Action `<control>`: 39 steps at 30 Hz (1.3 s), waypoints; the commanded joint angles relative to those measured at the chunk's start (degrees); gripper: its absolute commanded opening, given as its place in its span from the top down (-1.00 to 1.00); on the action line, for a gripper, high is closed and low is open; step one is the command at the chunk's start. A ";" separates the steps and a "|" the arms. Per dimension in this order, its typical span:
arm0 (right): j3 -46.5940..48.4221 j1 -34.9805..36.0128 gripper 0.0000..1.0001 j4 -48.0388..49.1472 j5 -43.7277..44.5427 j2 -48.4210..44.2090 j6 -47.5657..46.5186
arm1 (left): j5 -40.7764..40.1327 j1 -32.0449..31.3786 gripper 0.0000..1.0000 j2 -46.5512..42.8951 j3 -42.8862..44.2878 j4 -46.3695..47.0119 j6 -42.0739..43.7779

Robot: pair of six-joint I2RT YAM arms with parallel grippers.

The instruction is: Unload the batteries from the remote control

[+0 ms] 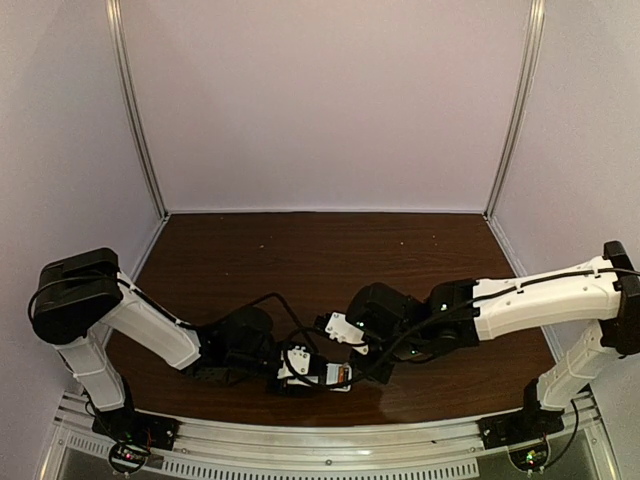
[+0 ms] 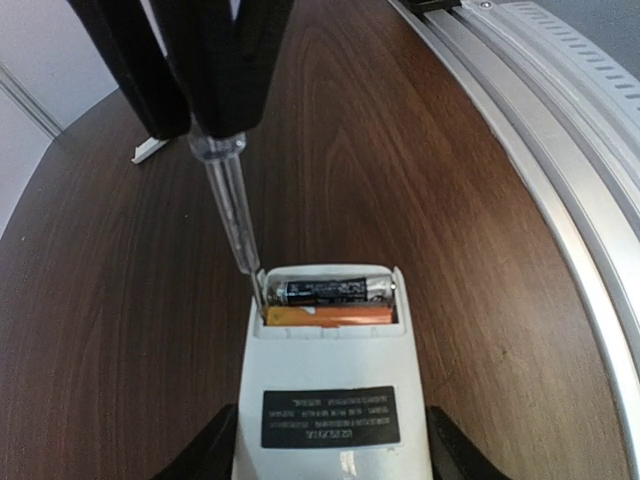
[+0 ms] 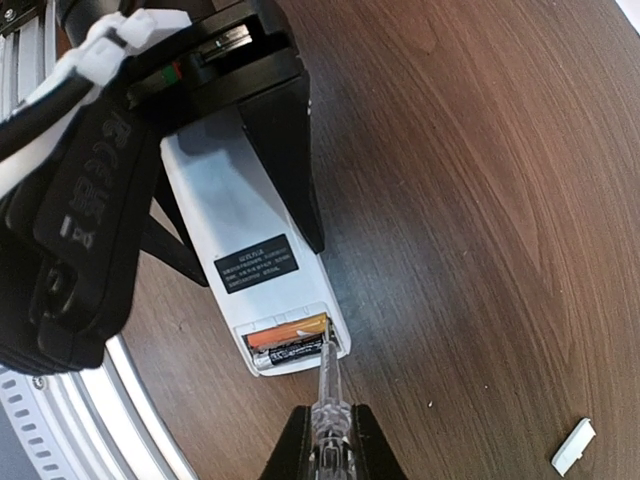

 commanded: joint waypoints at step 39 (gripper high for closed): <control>16.65 -1.87 1.00 -15.85 -5.76 15.35 -4.18 | -11.13 0.08 1.00 -1.81 -4.15 16.85 0.21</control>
